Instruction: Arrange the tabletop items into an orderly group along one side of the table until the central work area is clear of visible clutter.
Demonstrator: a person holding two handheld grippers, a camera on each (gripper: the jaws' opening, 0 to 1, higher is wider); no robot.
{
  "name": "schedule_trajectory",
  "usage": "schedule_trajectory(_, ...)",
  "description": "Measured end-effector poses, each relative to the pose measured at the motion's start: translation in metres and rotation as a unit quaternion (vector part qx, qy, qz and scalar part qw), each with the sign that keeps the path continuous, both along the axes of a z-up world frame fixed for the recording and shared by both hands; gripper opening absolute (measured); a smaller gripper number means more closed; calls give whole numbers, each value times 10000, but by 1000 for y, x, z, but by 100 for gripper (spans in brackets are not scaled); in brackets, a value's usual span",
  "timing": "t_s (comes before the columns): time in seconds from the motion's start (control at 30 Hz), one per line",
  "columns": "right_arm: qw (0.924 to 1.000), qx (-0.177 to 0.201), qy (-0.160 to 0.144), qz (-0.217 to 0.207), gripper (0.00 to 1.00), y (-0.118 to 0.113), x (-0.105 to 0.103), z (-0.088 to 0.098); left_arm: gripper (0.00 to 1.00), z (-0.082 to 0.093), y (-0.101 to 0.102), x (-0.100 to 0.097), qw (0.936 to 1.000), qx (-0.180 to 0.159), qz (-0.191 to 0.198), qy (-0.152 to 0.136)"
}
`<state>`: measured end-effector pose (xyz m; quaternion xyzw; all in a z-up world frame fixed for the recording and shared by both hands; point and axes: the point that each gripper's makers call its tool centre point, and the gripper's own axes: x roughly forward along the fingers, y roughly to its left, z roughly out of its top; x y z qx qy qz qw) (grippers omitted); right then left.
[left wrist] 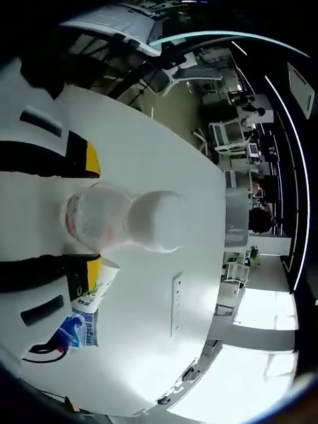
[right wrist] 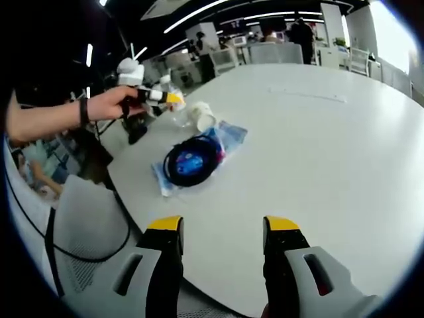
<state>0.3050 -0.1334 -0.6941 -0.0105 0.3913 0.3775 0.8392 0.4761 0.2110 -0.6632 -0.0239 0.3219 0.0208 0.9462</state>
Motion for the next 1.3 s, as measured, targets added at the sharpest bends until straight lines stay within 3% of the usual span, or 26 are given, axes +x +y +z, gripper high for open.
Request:
schedule_trajectory(0.1, 10000, -14, 10, 24, 47, 1, -1, -1, 39, 2, -3, 2, 9998, 50, -172, -54)
schedule_trajectory(0.27, 10000, -24, 14, 15, 47, 1, -2, -1, 38, 1, -3, 1, 9996, 103, -251, -28)
schedule_trajectory(0.6, 10000, -12, -34, -6, 47, 1, 0, 3, 38, 1, -3, 4, 9996, 183, 204, 102)
schedule_trajectory(0.8, 10000, -12, -31, -45, 47, -3, -1, 3, 38, -1, -3, 3, 9993, 208, 255, 183)
schedule_trajectory(0.93, 10000, -7, -40, -28, 46, -4, -2, 3, 40, 2, -3, 2, 9994, 15, 299, 168)
schedule_trajectory(1.03, 10000, 20, -41, -51, 46, -3, -1, 3, 45, 9, -7, -2, 9997, -31, 244, 95)
schedule_trajectory(1.3, 10000, 45, -48, -19, 46, 3, 1, 3, 47, 16, -2, -27, 9993, -157, 338, 30)
